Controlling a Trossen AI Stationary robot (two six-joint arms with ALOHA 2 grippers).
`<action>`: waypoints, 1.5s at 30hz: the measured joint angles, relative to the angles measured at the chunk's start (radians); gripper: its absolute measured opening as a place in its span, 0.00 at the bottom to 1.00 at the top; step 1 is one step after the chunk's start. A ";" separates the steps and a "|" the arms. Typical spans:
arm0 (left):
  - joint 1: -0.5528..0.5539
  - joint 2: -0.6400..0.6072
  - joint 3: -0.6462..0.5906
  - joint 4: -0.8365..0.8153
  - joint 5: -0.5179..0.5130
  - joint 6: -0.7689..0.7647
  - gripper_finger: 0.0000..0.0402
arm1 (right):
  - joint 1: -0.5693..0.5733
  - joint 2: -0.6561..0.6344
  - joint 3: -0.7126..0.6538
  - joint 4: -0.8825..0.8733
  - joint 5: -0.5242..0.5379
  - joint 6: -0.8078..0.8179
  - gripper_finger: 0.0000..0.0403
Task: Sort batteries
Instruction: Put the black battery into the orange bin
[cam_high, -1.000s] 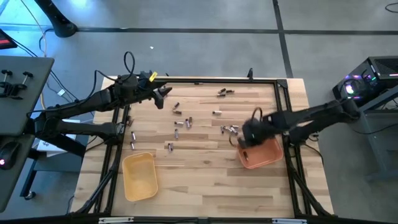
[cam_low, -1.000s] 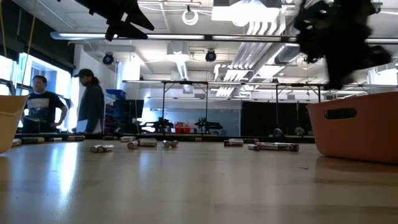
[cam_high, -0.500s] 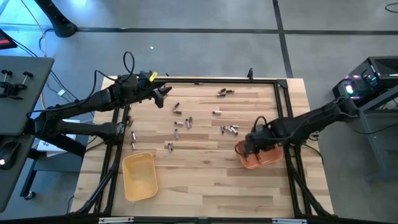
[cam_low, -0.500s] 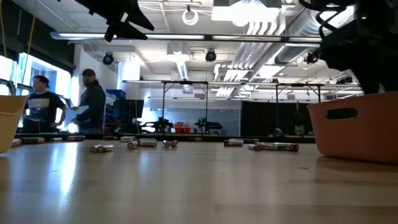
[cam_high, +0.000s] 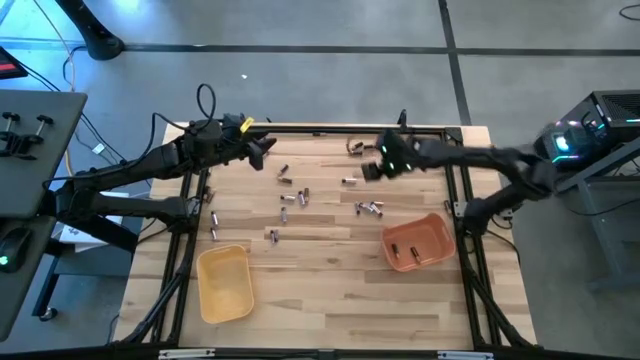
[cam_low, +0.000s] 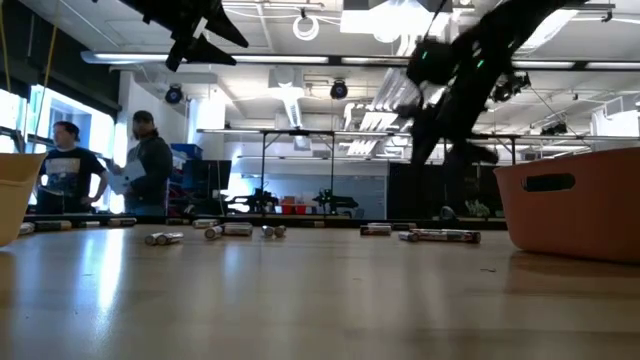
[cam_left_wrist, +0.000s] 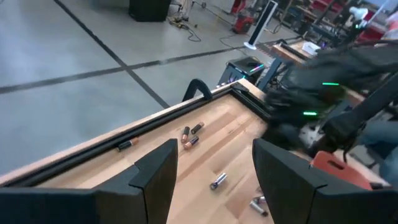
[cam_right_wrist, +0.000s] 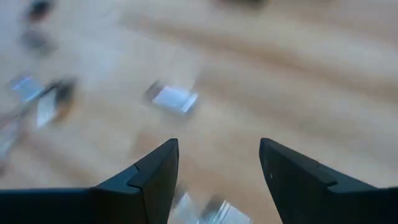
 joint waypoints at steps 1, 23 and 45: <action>0.000 0.000 0.000 0.001 0.000 -0.016 0.50 | -0.046 0.054 0.025 0.008 0.001 -0.041 0.55; -0.001 0.001 0.000 0.006 0.068 -0.188 0.50 | -0.242 0.655 0.708 -0.338 0.107 -0.176 0.55; -0.001 0.001 0.000 -0.034 0.068 -0.165 0.50 | -0.276 0.650 0.708 -0.446 0.028 -1.050 0.55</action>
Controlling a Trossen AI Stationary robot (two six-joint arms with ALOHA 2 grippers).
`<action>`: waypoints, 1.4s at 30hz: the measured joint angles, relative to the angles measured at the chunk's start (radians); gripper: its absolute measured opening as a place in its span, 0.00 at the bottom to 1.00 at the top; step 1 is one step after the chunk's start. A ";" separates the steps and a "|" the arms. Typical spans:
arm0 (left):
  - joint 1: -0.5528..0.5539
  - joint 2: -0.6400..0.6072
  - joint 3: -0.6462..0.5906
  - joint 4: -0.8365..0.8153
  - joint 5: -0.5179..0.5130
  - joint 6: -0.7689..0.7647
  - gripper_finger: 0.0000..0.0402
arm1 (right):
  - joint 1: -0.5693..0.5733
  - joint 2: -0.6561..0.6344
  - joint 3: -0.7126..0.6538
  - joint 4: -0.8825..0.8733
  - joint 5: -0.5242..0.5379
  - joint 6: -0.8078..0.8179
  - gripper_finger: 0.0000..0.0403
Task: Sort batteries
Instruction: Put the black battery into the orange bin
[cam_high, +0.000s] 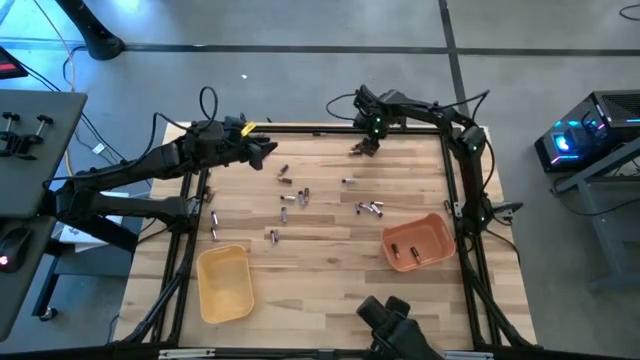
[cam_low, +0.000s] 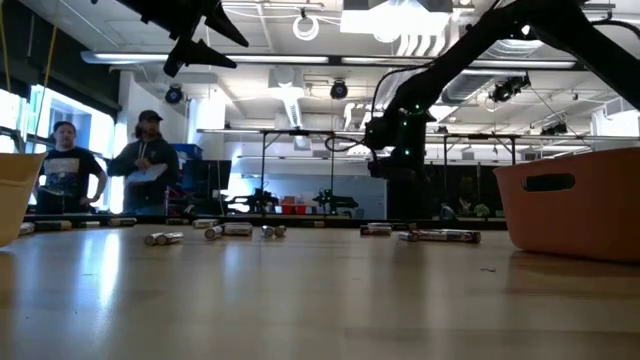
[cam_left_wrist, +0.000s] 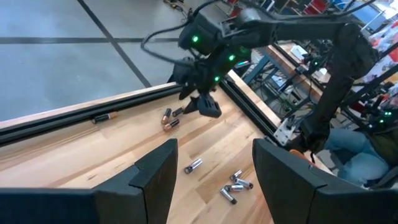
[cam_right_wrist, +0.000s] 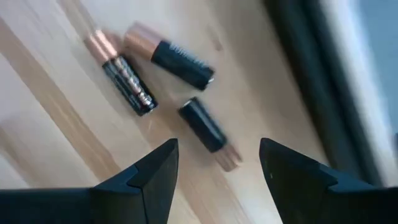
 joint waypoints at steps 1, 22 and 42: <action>0.000 0.000 0.000 0.000 0.000 -0.012 0.50 | 0.003 0.013 0.000 -0.012 -0.007 -0.006 0.55; 0.000 0.000 0.000 -0.003 0.024 -0.041 0.50 | 0.043 -0.007 -0.006 -0.079 0.086 0.125 0.05; 0.001 0.000 0.000 0.011 0.066 0.127 0.50 | 0.520 -0.623 -0.314 -0.312 -0.155 0.664 0.04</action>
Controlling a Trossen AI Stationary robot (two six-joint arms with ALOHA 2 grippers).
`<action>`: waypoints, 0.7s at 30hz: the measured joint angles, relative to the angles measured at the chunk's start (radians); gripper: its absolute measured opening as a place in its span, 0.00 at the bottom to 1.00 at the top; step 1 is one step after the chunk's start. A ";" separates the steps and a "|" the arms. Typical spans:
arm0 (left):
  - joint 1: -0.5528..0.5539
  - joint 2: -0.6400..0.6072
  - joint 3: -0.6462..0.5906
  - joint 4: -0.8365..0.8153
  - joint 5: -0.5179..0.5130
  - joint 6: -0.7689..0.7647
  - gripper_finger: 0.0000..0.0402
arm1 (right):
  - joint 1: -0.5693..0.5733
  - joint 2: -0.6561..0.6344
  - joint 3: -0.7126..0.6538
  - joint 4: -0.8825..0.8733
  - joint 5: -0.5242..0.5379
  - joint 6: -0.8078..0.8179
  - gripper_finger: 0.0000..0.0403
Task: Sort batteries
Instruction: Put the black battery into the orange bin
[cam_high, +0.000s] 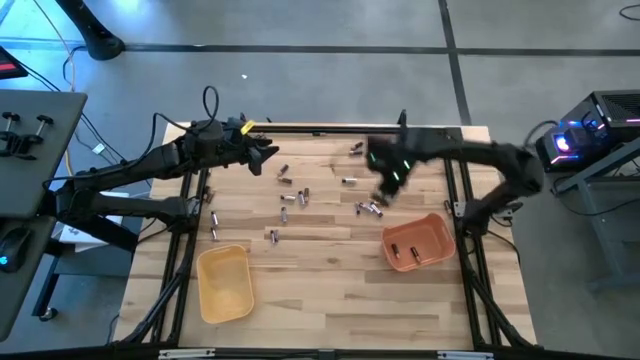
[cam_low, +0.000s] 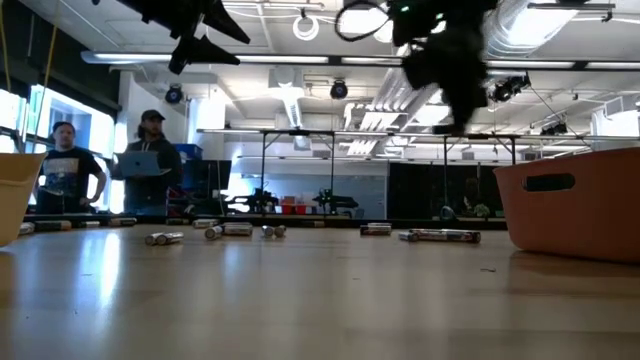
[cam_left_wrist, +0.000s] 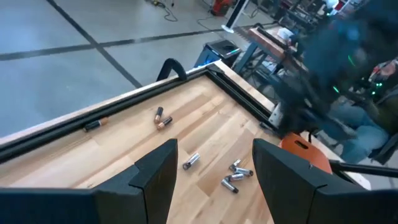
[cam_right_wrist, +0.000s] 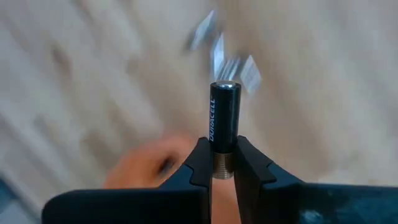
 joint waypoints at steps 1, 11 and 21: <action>0.000 0.000 0.000 0.004 0.000 0.009 0.50 | 0.047 -0.050 -0.062 0.004 -0.020 0.078 0.04; 0.000 0.000 0.000 0.110 -0.003 0.122 0.50 | 0.436 -0.375 -0.460 0.156 -0.075 0.836 0.04; 0.000 0.000 0.000 0.136 -0.004 0.111 0.50 | 0.441 -0.368 -0.508 0.212 -0.120 0.790 0.46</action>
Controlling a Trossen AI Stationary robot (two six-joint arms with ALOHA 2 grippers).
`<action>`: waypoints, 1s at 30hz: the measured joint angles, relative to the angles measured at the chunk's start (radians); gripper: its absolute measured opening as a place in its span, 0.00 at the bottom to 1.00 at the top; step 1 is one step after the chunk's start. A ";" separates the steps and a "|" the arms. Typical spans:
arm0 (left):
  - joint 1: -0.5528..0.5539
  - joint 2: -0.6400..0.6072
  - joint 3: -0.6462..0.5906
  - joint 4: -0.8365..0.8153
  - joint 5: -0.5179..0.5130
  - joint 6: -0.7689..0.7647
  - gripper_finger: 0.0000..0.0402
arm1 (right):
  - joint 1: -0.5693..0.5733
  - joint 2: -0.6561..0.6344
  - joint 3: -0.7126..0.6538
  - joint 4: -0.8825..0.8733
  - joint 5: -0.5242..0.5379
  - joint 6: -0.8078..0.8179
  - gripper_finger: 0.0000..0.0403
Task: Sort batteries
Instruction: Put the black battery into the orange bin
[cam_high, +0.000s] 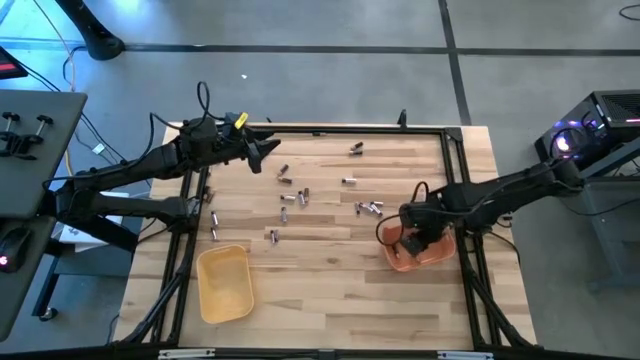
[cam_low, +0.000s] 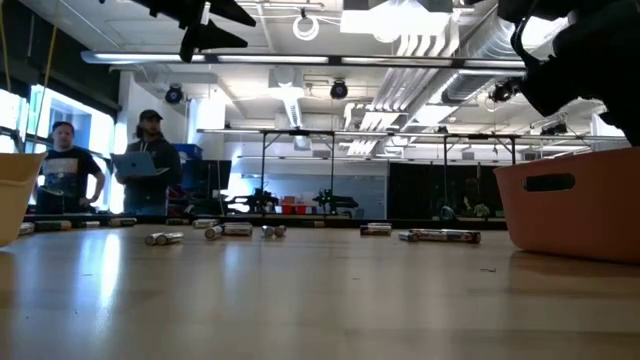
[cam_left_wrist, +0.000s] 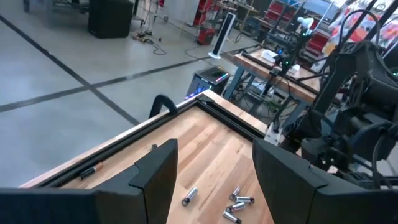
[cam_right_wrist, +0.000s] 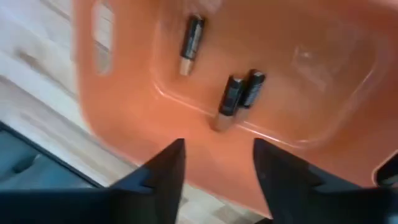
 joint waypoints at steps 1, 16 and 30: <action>0.000 0.000 0.000 0.000 0.000 -0.004 0.50 | -0.012 0.000 0.024 -0.010 0.001 -0.020 0.50; 0.000 0.000 0.000 -0.001 -0.003 -0.027 0.50 | -0.574 0.345 0.394 0.291 0.300 -0.684 0.56; -0.001 0.000 0.000 -0.003 -0.003 -0.027 0.50 | -0.816 0.866 0.771 0.211 0.225 -1.562 0.56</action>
